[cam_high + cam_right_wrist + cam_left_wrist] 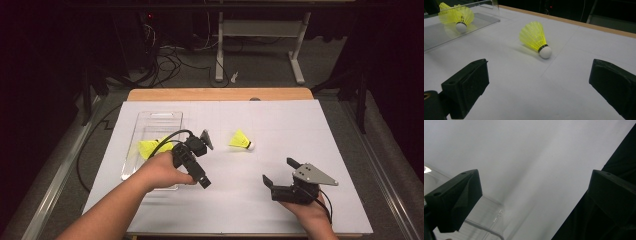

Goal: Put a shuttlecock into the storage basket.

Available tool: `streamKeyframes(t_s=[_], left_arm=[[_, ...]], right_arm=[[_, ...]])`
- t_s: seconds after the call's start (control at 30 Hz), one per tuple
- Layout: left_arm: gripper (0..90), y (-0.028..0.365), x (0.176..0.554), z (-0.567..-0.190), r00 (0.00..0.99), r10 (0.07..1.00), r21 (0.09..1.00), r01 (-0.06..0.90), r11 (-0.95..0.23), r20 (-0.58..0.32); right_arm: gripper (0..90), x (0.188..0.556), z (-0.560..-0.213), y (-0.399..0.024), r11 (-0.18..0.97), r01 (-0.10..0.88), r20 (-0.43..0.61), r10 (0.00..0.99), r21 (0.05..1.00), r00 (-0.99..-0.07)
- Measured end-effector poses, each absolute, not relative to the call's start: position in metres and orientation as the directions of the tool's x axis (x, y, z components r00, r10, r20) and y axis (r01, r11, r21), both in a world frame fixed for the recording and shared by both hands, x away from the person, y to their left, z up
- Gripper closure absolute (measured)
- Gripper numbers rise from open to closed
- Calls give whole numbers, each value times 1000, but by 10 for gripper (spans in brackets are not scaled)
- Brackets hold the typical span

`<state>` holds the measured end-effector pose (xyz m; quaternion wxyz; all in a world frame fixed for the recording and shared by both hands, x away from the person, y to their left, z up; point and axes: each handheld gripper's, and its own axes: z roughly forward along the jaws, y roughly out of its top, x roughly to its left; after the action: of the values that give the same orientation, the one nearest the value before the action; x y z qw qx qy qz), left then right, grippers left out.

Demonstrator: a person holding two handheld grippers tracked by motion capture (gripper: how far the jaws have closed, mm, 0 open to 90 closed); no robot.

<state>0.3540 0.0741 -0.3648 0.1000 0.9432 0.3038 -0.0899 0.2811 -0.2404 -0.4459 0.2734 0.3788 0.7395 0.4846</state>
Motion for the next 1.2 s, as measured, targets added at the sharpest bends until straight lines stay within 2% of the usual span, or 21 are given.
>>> streamKeyframes(t_s=[0.5, 0.93, 1.2], left_arm=[[8, 75, 352, -370, 795, 554, 152, 597, -788, -249], [8, 73, 349, -369, 803, 540, 161, 585, -795, -251], [8, 72, 350, -369, 806, 537, 163, 582, -797, -249]], right_arm=[[61, 333, -434, -224, 233, 352, 9, 823, 907, -568], [229, 372, -440, -205, 252, 384, 15, 820, 888, -572], [244, 387, -445, -201, 249, 416, 29, 829, 874, -558]])
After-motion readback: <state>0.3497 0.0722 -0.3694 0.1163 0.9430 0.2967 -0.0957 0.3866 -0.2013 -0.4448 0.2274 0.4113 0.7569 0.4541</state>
